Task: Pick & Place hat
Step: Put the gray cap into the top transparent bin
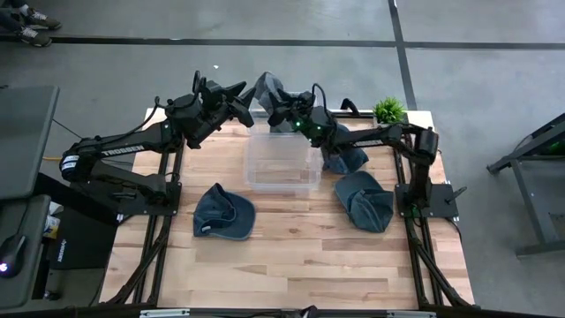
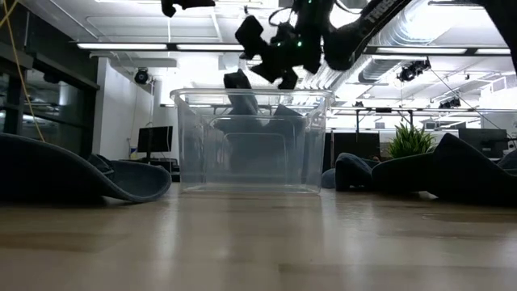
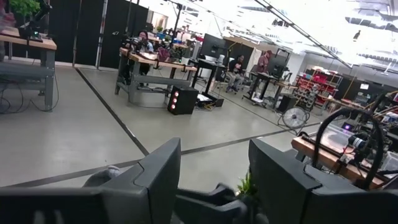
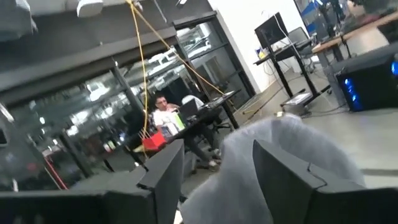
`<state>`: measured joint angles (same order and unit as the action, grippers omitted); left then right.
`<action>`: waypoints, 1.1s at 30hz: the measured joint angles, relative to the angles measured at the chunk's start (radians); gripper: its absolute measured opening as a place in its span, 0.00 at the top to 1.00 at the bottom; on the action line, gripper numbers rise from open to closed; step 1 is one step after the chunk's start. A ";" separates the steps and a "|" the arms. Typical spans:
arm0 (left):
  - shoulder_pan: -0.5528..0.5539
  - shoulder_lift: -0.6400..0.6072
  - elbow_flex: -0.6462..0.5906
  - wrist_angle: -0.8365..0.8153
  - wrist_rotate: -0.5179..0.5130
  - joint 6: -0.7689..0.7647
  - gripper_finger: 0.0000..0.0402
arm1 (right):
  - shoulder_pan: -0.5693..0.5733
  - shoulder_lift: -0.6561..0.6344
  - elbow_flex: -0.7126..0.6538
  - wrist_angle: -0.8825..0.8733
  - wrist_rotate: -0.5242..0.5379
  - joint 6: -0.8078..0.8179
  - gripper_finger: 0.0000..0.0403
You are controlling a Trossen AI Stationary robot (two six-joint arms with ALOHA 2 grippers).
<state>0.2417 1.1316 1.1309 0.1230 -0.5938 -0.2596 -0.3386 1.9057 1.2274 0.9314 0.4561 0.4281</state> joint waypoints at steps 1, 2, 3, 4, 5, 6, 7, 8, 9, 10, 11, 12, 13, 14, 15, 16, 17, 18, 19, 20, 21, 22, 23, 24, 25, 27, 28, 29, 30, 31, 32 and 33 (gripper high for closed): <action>0.000 0.000 0.000 0.000 0.000 0.000 0.53 | 0.001 -0.014 0.000 -0.025 0.000 -0.022 0.52; 0.000 0.000 0.000 0.000 0.000 0.000 0.53 | 0.004 -0.027 0.000 -0.046 0.000 -0.046 0.51; 0.000 0.000 0.000 0.000 0.000 0.000 0.53 | 0.006 -0.041 0.000 -0.069 0.000 -0.073 0.51; 0.000 0.000 0.000 0.000 0.000 0.000 0.53 | 0.009 -0.056 0.000 -0.097 0.000 -0.100 0.50; 0.000 0.000 0.000 0.000 0.000 0.000 0.53 | 0.013 -0.073 0.000 -0.128 -0.001 -0.124 0.50; 0.000 0.000 0.000 0.000 0.000 0.000 0.53 | 0.016 -0.093 0.000 -0.164 -0.001 -0.142 0.49; 0.000 0.000 0.000 0.000 0.000 0.000 0.53 | 0.019 -0.115 0.000 -0.198 0.000 -0.152 0.49; 0.000 0.000 0.000 0.000 0.000 0.000 0.53 | 0.021 -0.141 0.000 -0.242 -0.002 -0.158 0.49; 0.000 0.000 0.000 0.000 0.000 0.000 0.53 | 0.021 -0.166 0.000 -0.288 -0.002 -0.160 0.49; 0.000 0.000 0.000 0.000 0.000 0.000 0.53 | 0.021 -0.188 0.001 -0.325 -0.002 -0.160 0.49; 0.000 0.000 0.000 0.000 0.000 0.000 0.53 | 0.019 -0.212 0.002 -0.365 -0.002 -0.159 0.49; 0.000 0.000 0.000 0.000 0.000 0.000 0.53 | 0.014 -0.235 0.002 -0.402 0.000 -0.159 0.49; 0.000 0.000 0.000 0.000 0.000 0.000 0.53 | 0.010 -0.255 0.002 -0.425 0.000 -0.164 0.49; 0.000 0.000 0.000 0.000 0.000 0.000 0.53 | 0.004 -0.277 0.002 -0.444 0.000 -0.170 0.49; 0.000 0.000 0.000 0.000 0.000 0.000 0.53 | -0.003 -0.300 0.002 -0.463 -0.001 -0.176 0.49; 0.000 0.000 0.000 0.000 0.000 0.000 0.53 | -0.011 -0.320 0.003 -0.479 -0.004 -0.177 0.49; 0.000 0.000 0.000 0.000 0.000 0.000 0.53 | -0.020 -0.337 0.014 -0.510 -0.012 -0.178 0.49; 0.000 0.000 0.000 0.000 0.000 0.000 0.53 | -0.032 -0.350 0.034 -0.557 -0.027 -0.174 0.49; 0.000 0.000 0.000 0.000 0.000 0.000 0.53 | -0.046 -0.359 0.058 -0.612 -0.051 -0.170 0.49; 0.000 0.000 0.000 0.000 0.000 0.000 0.53 | -0.062 -0.361 0.087 -0.668 -0.084 -0.170 0.49; 0.000 0.000 0.000 0.000 0.000 -0.001 0.53 | -0.077 -0.360 0.120 -0.722 -0.125 -0.174 0.49; 0.000 0.000 0.000 -0.002 -0.001 -0.005 0.53 | -0.092 -0.354 0.152 -0.770 -0.167 -0.183 0.49; 0.000 0.000 0.000 -0.005 -0.001 -0.009 0.53 | -0.106 -0.346 0.187 -0.824 -0.210 -0.197 0.49; 0.001 0.000 0.000 -0.009 -0.001 -0.018 0.53 | -0.119 -0.337 0.222 -0.882 -0.249 -0.212 0.49; 0.001 0.000 0.000 -0.016 -0.005 -0.031 0.53 | -0.132 -0.328 0.256 -0.943 -0.286 -0.231 0.49; 0.001 0.002 0.000 -0.029 -0.031 -0.059 0.53 | -0.152 -0.313 0.312 -1.050 -0.328 -0.272 0.49; 0.003 0.009 0.000 -0.028 -0.050 -0.067 0.53 | -0.161 -0.306 0.334 -1.096 -0.342 -0.289 0.49; 0.008 0.018 0.001 -0.024 -0.062 -0.078 0.53 | -0.167 -0.302 0.351 -1.128 -0.355 -0.305 0.49; 0.016 0.026 0.001 -0.029 -0.065 -0.092 0.53 | -0.175 -0.301 0.363 -1.155 -0.364 -0.319 0.49; 0.025 0.032 0.000 -0.037 -0.060 -0.113 0.53 | -0.181 -0.301 0.372 -1.182 -0.374 -0.331 0.49; 0.037 0.041 0.000 -0.036 -0.043 -0.138 0.53 | -0.185 -0.302 0.381 -1.204 -0.385 -0.344 0.49; 0.050 0.052 0.001 -0.030 -0.030 -0.161 0.53 | -0.190 -0.304 0.389 -1.223 -0.392 -0.351 0.49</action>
<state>0.2917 1.1840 1.1318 0.0934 -0.6239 -0.4208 -0.5290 1.6017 1.6160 -0.2920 0.0639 0.0775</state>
